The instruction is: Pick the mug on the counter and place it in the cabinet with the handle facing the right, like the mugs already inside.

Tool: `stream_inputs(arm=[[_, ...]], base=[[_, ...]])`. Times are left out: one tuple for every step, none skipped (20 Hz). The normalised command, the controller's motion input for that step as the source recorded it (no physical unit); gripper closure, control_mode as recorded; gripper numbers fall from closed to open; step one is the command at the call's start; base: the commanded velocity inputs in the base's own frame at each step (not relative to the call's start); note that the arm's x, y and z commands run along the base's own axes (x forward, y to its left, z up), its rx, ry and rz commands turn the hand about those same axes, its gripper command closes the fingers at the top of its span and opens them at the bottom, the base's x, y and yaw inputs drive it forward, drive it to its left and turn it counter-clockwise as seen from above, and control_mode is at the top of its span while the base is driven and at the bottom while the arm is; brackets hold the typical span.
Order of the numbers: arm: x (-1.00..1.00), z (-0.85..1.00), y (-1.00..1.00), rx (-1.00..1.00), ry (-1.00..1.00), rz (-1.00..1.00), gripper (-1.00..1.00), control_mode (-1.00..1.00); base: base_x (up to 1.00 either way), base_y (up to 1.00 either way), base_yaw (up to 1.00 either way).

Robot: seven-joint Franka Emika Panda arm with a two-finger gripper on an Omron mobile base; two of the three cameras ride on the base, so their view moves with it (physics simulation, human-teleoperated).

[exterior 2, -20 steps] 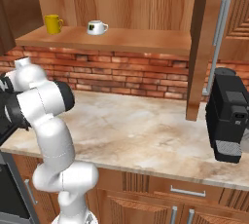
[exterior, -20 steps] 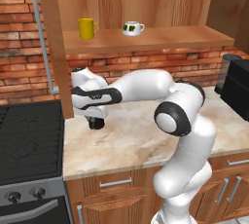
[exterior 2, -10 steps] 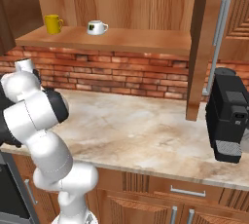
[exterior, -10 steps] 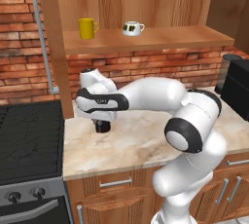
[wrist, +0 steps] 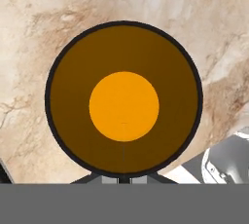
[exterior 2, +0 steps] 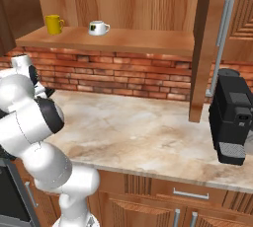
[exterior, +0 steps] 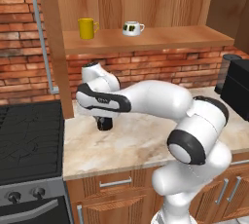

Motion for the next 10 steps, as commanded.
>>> stream_inputs(arm=[[-0.50,0.20,-0.13,0.00,-0.14,0.14,1.00,-1.00],[-0.52,0.15,-0.16,0.00,-0.14,0.14,1.00,-1.00],[-0.47,0.14,-0.16,0.00,-0.12,0.13,1.00,-1.00],[-0.37,0.13,-0.19,0.00,-0.10,0.13,1.00,-1.00],[-0.31,0.12,-0.20,0.00,-0.10,0.13,1.00,-1.00],[-0.16,0.04,-0.13,0.00,-0.03,0.16,1.00,-1.00],[-0.13,0.00,-0.15,0.00,-0.02,0.19,1.00,-1.00],[-0.21,0.00,-0.17,0.00,-0.03,0.20,1.00,-1.00],[-0.11,0.00,-0.24,0.03,0.00,0.22,1.00,-1.00],[-0.06,0.00,-0.21,0.04,0.00,0.21,1.00,-1.00]], base=[[0.00,0.00,0.00],[0.00,0.00,0.00],[0.00,0.00,0.00],[0.00,0.00,0.00],[0.00,0.00,0.00],[0.00,0.00,0.00],[0.00,0.00,0.00],[0.00,0.00,0.00],[0.00,0.00,0.00],[0.00,0.00,0.00]])
